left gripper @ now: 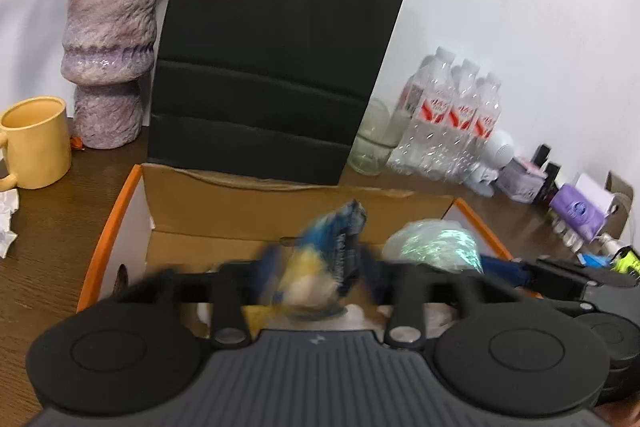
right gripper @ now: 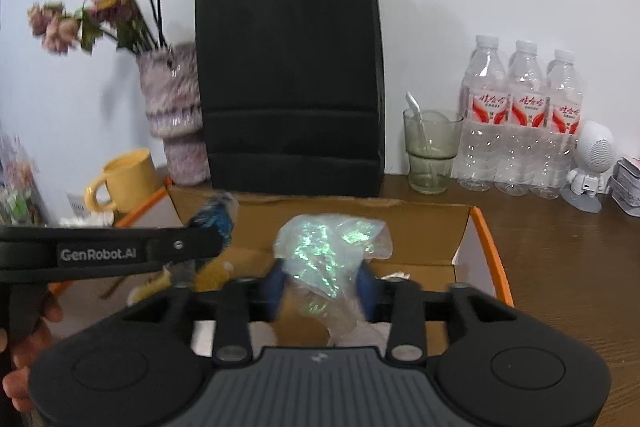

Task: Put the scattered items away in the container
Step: 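Grasp the blue snack packet with the left gripper while the right grasps the clear plastic bag, then drop both items in the box and grasp the yellow block with the left gripper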

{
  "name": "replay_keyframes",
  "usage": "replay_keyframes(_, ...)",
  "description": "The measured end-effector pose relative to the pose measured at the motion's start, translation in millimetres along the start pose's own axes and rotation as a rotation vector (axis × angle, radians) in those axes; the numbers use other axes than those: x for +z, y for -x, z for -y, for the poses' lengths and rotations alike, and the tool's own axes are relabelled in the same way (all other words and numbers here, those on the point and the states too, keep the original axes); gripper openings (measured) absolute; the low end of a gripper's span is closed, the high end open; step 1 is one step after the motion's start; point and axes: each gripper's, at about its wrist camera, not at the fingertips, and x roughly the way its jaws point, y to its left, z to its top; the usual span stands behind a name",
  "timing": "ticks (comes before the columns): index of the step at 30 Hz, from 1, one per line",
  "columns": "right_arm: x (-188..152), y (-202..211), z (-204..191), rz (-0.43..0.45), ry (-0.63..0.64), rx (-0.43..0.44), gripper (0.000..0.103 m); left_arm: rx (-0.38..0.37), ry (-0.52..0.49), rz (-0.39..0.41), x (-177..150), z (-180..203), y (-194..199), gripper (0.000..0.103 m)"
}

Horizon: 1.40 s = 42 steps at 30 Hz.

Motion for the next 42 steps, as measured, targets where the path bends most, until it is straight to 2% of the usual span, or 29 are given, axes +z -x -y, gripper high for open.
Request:
replay_keyframes(1, 0.1, -0.5, -1.3, -0.007, 0.009, -0.017, 0.076, 0.026, -0.004, 0.006, 0.4, 0.6, 1.1, 0.100)
replay_keyframes(2, 0.7, 0.7, -2.1, -0.009, 0.014, -0.033, 0.095, 0.046, -0.014, 0.018, 0.9, 1.6, 3.1, 0.103)
replay_keyframes(3, 1.2, 2.2, -3.2, -0.008, 0.021, -0.045, 0.098, 0.056, -0.024, 0.025, 1.1, 2.0, 5.0, 0.103)
replay_keyframes(7, 3.4, 6.0, -3.3, -0.020, 0.034, -0.071, 0.099, 0.065, -0.026, 0.021, 0.5, 1.9, 7.8, 0.103)
replay_keyframes(25, 3.2, 6.5, 3.8, -0.042, 0.015, -0.074, 0.099, 0.091, -0.054, 0.029, -1.1, 8.0, 15.5, 0.103)
replay_keyframes(29, 3.1, 22.3, 4.4, -0.017, 0.012, -0.074, 0.099, 0.093, -0.036, 0.071, -2.7, 2.9, 43.3, 0.103)
replay_keyframes(34, -10.3, 67.0, 5.9, 0.035, 0.030, -0.066, 0.099, 0.129, -0.032, 0.111, -19.6, -12.4, 91.6, 0.103)
replay_keyframes(38, -34.4, 101.6, 3.1, 0.039, 0.071, -0.068, 0.099, 0.174, -0.041, 0.092, -43.4, -25.3, 122.3, 0.103)
replay_keyframes(42, -64.9, 126.8, 1.9, 0.041, 0.061, -0.075, 0.099, 0.190, -0.001, 0.065, -71.0, -42.4, 139.4, 0.103)
